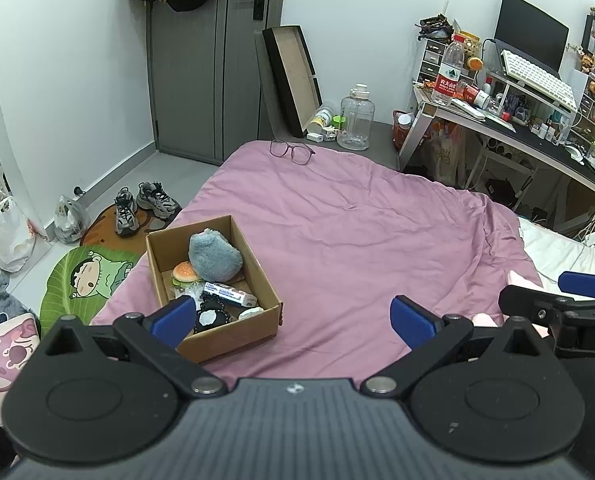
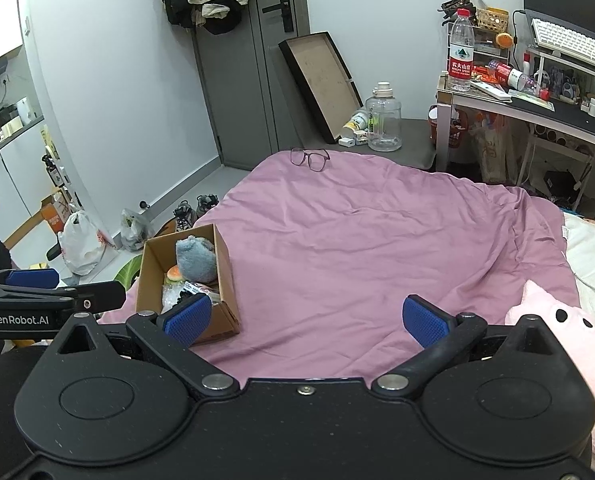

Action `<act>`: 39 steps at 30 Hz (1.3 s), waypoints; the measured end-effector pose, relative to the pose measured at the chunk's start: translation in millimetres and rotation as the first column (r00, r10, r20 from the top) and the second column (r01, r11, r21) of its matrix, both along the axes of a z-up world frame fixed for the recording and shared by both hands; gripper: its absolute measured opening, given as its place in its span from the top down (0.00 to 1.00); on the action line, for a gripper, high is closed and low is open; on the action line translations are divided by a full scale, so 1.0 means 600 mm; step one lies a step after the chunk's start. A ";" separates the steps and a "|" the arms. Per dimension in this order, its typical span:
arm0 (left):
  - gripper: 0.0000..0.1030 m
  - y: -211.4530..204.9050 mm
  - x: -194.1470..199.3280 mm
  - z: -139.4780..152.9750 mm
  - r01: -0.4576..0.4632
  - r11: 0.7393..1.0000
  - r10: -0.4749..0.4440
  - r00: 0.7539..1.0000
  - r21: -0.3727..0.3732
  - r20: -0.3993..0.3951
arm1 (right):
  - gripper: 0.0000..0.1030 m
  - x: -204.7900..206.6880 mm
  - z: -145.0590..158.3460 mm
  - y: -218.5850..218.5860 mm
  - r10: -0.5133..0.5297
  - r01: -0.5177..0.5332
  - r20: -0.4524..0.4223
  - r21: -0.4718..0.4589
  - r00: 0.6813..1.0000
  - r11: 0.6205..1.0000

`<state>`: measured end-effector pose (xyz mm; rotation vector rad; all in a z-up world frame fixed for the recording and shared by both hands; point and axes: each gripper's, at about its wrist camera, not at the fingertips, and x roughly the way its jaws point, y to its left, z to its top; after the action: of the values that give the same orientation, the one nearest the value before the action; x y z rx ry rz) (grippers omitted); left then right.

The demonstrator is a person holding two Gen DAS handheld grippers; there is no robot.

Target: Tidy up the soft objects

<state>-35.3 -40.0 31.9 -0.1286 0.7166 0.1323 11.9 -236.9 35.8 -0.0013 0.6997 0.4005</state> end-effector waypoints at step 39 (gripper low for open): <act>0.01 0.003 -0.007 -0.002 -0.026 1.000 0.026 1.000 -0.011 -0.009 | 0.00 -0.006 0.000 0.002 -0.008 0.008 0.007 0.000 1.000 1.000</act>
<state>-39.7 -38.5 30.7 -0.1485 0.7245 0.1541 8.4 -235.8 35.5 0.0004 0.6922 0.3923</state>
